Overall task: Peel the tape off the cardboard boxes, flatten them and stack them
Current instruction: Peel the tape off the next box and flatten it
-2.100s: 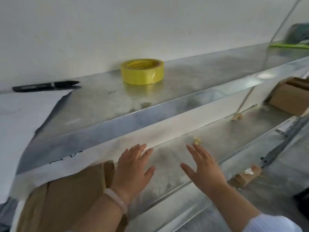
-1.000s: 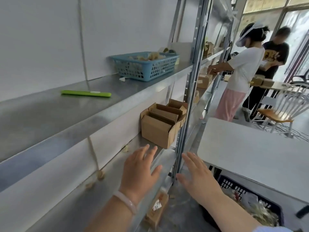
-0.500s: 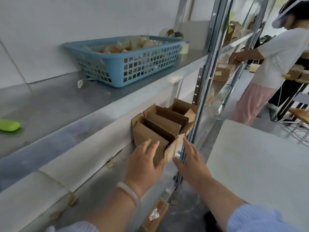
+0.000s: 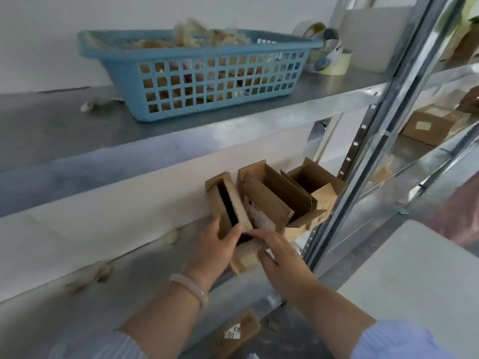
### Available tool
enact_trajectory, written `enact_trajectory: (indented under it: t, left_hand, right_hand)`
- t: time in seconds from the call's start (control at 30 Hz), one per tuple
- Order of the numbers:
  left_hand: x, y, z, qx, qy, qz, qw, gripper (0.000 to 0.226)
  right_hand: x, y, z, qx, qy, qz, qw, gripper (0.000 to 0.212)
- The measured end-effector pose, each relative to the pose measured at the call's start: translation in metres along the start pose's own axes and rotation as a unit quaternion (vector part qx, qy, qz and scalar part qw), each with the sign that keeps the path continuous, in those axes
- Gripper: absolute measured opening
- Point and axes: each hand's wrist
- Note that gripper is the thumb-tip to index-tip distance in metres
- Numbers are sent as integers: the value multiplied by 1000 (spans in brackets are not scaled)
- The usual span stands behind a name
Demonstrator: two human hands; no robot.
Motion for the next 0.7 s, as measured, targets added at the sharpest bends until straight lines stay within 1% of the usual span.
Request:
enact_trajectory:
  t: [0.07, 0.17, 0.2, 0.27, 0.3, 0.33, 0.37, 0.4, 0.47, 0.5, 0.53, 0.57, 0.6, 0.67, 0.7]
  left_hand:
    - [3, -4, -1, 5, -17, -29, 999, 50]
    - [-1, -10, 1, 8, -33, -44, 998, 67]
    - [-3, -13, 0, 8, -40, -52, 998, 66]
    - [-5, -18, -8, 2, -42, -80, 996, 57]
    - [-6, -19, -13, -2, -36, -86, 996, 54]
    - [-7, -20, -18, -3, -27, -84, 996, 52]
    - [-8, -19, -23, -4, -22, -78, 997, 51]
    - [-10, -18, -29, -2, -14, -80, 997, 50]
    - [-23, -15, -39, 7, -8, -110, 994, 55]
    - [-32, -14, -43, 9, -8, -130, 991, 61]
    - [-40, -13, -49, 8, -9, -146, 989, 66]
    - [-48, -12, -53, 8, -14, -155, 988, 69]
    - [-55, -12, -57, 10, -20, -166, 986, 68]
    - [-66, -13, -62, 20, -29, -182, 983, 56]
    - [-70, -14, -65, 19, -34, -183, 982, 52]
  right_hand:
    - [1, 0, 5, -27, -25, 23, 999, 44]
    - [-2, 6, 13, -75, -31, 43, 996, 47]
    - [-2, 7, 16, -75, -24, 68, 995, 48]
    - [-1, 10, 21, -65, 15, 143, 987, 42]
    - [1, 12, 24, -54, 38, 160, 985, 33]
    - [7, 14, 27, -42, 70, 153, 985, 26]
    - [11, 16, 29, -41, 106, 147, 983, 31]
    - [17, 19, 30, -53, 144, 155, 976, 47]
    - [27, 25, 33, -92, 202, 215, 951, 83]
    - [28, 28, 32, -116, 214, 248, 938, 94]
    - [31, 32, 32, -131, 206, 276, 930, 98]
    - [32, 35, 32, -133, 195, 287, 928, 92]
    - [30, 37, 32, -125, 175, 287, 933, 78]
    - [24, 38, 33, -93, 133, 275, 948, 50]
    - [17, 35, 33, -79, 109, 274, 952, 45]
Point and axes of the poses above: each hand's wrist, its own z-axis towards the middle knuckle, its own y-axis out of the palm, x = y × z, and after that the axes turned 12 degrees about -x, right-handed
